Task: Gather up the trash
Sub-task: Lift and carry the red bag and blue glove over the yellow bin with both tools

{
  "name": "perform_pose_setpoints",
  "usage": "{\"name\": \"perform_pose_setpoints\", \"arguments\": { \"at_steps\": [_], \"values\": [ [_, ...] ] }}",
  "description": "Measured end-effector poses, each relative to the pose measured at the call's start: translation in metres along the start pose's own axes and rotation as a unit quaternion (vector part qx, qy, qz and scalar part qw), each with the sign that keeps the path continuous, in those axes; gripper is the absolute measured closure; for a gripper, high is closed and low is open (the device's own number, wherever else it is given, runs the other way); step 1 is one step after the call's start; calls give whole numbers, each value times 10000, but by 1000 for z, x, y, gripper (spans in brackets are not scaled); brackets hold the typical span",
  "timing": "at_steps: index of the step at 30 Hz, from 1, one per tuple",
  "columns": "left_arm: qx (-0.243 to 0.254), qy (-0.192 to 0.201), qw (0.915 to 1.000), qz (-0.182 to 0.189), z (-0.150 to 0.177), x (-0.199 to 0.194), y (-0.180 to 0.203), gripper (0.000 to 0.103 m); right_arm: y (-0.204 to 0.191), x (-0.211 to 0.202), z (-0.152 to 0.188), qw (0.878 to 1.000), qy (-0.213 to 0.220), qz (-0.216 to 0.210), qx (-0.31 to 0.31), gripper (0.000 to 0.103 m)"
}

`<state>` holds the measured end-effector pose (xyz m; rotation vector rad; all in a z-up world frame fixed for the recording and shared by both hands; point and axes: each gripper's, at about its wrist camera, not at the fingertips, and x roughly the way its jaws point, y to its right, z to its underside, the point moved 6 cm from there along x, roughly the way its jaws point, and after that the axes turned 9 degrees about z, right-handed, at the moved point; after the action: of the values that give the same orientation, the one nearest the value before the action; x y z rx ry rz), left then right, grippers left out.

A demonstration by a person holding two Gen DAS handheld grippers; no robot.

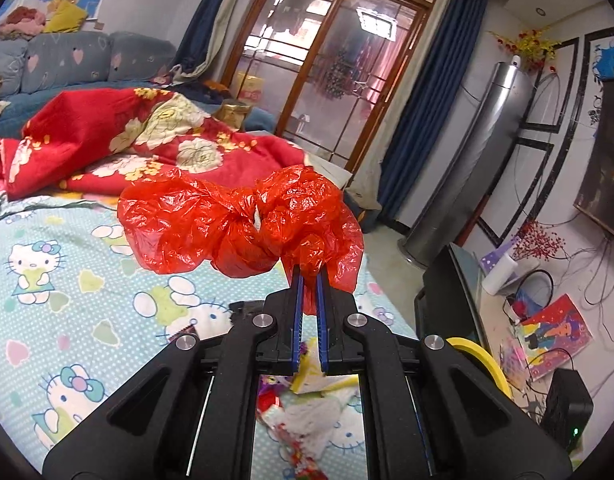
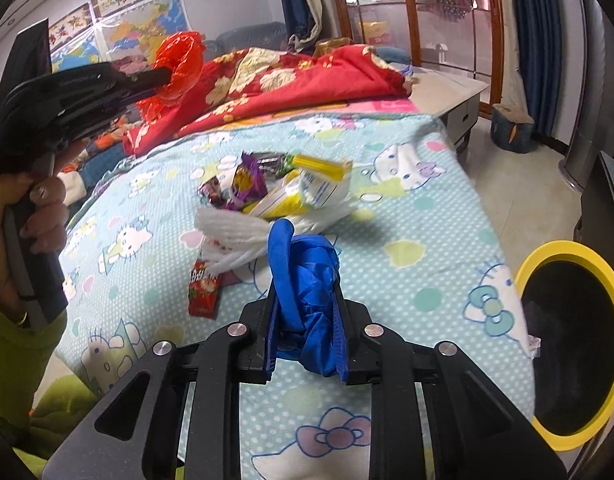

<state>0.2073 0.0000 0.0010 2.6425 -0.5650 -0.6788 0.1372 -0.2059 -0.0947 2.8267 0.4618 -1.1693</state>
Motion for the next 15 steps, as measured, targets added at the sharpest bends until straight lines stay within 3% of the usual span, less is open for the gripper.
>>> {"name": "perform_pose_setpoints", "arguments": {
  "at_steps": [15],
  "values": [
    [379,-200,9983,407,16,6,51,100,43,-33,-22,9976,477,318,400,82]
  ]
}}
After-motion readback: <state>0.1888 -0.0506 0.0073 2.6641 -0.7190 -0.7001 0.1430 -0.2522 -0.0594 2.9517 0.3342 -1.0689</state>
